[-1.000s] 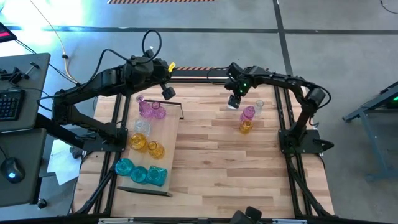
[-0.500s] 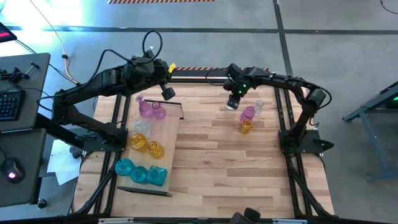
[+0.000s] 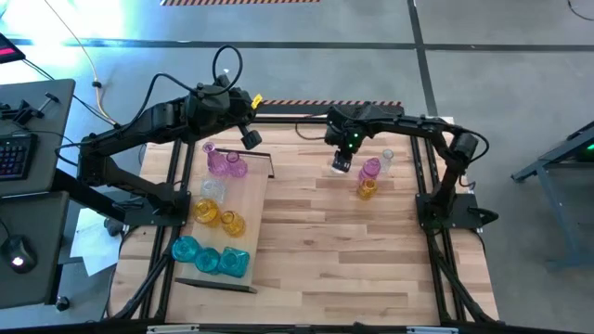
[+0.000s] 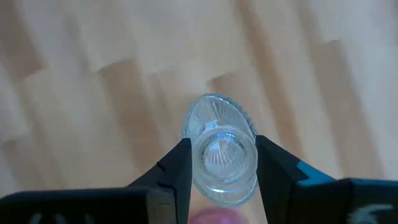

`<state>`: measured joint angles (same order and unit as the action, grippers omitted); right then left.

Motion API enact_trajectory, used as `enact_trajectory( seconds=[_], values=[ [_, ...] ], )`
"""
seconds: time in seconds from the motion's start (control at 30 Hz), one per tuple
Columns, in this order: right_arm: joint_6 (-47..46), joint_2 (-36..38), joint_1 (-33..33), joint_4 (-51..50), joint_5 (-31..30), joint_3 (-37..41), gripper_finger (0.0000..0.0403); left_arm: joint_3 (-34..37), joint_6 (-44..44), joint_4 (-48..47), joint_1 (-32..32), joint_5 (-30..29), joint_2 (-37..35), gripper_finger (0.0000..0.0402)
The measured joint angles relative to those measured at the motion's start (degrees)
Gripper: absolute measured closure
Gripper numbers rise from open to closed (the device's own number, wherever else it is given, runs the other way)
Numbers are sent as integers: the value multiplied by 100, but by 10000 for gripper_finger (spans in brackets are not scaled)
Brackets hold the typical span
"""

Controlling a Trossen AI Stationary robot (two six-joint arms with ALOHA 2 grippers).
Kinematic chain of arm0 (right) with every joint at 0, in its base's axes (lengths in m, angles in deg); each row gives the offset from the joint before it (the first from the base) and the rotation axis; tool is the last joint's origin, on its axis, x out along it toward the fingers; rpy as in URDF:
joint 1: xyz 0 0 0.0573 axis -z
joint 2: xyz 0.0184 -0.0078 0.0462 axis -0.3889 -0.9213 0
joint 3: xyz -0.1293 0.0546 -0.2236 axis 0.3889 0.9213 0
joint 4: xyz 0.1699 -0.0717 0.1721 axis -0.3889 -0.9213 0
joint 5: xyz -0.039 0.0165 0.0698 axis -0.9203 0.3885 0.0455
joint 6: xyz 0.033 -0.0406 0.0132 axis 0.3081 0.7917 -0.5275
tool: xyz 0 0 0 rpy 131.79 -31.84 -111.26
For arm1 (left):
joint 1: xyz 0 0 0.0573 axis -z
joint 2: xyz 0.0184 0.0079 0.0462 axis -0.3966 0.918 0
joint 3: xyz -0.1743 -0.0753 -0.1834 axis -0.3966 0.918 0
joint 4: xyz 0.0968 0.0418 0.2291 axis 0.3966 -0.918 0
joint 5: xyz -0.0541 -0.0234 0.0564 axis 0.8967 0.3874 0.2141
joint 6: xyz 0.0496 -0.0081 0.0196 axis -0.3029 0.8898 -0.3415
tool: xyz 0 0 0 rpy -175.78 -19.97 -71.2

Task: Sort vases onto shelf
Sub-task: Put the left transparent flower vase on the shelf

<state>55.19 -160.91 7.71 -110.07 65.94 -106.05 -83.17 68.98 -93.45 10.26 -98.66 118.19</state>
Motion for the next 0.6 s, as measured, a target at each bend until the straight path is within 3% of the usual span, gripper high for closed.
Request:
enact_trajectory(
  seconds=[0.4, 0.6],
  values=[
    [-171, 48, -1082, -717, 274, -2115, 291, 0, 5, 0, -1, -47, 0, 396],
    [-192, 51, -1665, -828, 529, -3141, 291, -4, 155, -156, -2, -530, -298, 396]
  ],
)
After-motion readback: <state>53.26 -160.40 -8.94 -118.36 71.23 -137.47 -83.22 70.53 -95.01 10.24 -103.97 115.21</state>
